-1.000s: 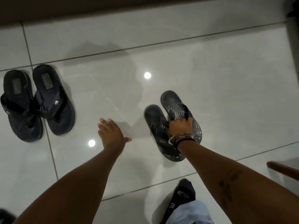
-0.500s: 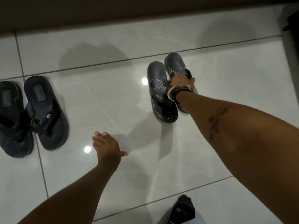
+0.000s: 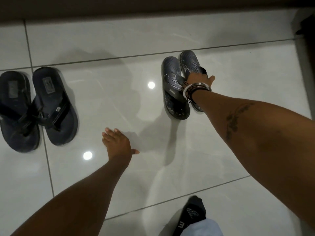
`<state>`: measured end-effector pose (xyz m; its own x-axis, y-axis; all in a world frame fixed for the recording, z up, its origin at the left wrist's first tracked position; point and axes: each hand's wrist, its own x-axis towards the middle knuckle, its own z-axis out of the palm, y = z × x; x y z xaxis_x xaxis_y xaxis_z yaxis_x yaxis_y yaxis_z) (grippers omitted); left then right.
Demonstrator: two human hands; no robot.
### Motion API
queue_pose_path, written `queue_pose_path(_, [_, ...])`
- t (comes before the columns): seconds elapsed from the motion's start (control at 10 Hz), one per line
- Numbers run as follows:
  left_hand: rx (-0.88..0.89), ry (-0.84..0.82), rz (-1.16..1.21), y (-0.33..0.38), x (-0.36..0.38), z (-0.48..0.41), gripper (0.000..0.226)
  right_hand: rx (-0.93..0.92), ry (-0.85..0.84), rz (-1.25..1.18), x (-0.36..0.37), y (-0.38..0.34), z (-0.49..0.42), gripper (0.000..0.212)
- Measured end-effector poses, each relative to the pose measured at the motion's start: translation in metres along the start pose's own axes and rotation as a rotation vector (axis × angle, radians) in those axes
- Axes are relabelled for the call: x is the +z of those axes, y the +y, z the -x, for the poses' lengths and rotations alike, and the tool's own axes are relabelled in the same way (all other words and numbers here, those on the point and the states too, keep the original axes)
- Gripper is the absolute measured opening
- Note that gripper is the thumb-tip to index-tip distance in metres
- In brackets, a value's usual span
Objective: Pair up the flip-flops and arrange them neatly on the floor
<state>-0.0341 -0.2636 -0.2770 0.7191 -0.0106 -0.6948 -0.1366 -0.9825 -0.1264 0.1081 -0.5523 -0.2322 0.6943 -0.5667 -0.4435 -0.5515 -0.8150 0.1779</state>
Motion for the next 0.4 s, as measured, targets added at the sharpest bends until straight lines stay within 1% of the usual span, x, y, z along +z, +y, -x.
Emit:
queue_pose_path(0.1, [0.002,-0.039,0.064,-0.004,-0.014,0.004,0.119,-0.032,0.024,0.010,-0.011,-0.003,0.023,0.027])
queue_pose_path(0.2, [0.039,-0.079,0.158,-0.020,-0.042,0.014,0.102,-0.067,0.060,0.068,-0.027,-0.005,0.056,0.013])
queue_pose_path(0.3, [0.126,0.003,0.198,-0.053,-0.105,0.038,0.083,-0.096,0.021,0.066,-0.072,-0.008,0.098,0.021])
queue_pose_path(0.4, [0.310,0.278,0.188,-0.088,-0.207,0.078,0.074,-0.287,0.120,0.030,-0.156,-0.014,0.142,0.025])
